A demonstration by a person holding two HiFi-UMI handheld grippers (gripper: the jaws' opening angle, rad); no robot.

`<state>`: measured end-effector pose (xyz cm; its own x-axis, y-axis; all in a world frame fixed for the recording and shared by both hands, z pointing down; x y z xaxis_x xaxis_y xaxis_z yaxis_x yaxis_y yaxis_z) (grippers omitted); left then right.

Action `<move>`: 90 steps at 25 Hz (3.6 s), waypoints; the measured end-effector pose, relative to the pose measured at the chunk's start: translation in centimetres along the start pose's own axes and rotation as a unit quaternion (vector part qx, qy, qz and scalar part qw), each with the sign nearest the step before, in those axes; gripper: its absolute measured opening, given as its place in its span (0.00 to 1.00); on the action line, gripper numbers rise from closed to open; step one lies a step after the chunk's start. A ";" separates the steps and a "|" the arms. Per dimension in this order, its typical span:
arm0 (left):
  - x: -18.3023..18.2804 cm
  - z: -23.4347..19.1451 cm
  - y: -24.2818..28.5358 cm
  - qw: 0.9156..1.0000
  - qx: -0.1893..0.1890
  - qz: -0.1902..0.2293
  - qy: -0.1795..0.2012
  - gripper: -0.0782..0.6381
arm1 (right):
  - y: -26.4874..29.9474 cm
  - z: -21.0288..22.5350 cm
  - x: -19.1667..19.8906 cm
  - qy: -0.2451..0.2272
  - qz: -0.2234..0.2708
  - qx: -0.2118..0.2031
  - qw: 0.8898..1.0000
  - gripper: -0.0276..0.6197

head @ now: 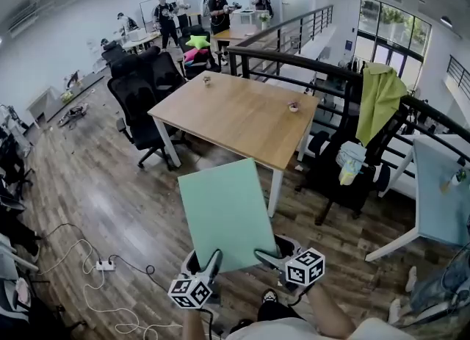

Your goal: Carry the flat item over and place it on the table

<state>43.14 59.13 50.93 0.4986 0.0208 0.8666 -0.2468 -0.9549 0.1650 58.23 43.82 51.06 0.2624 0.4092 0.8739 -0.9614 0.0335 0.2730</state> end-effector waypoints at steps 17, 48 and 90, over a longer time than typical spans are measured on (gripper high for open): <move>-0.6 -1.2 5.5 1.000 -0.027 -0.006 0.000 0.58 | 3.4 5.3 -2.2 -0.005 -0.015 -0.026 1.000 0.58; -8.2 -15.1 17.2 1.000 -0.019 -0.022 -0.010 0.58 | 20.9 10.8 -8.4 -0.006 -0.033 -0.012 0.999 0.59; -19.6 -33.3 37.8 0.994 0.046 -0.096 0.017 0.58 | 43.9 20.8 -16.8 0.038 -0.015 0.061 0.997 0.59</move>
<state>-3.65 32.50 55.92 0.5002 0.2145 0.8389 -0.0709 -0.9554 0.2865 13.34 19.49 56.71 0.2790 0.4778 0.8329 -0.9351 -0.0620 0.3488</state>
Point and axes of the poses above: the fingertips, and each gripper's own axes: y forward along the fingers, z to its right, x out of its underside, the point moved 4 cm from there along -y, backward along the fingers, and after that the axes turned 1 degree about -y, right-handed, at the moved point
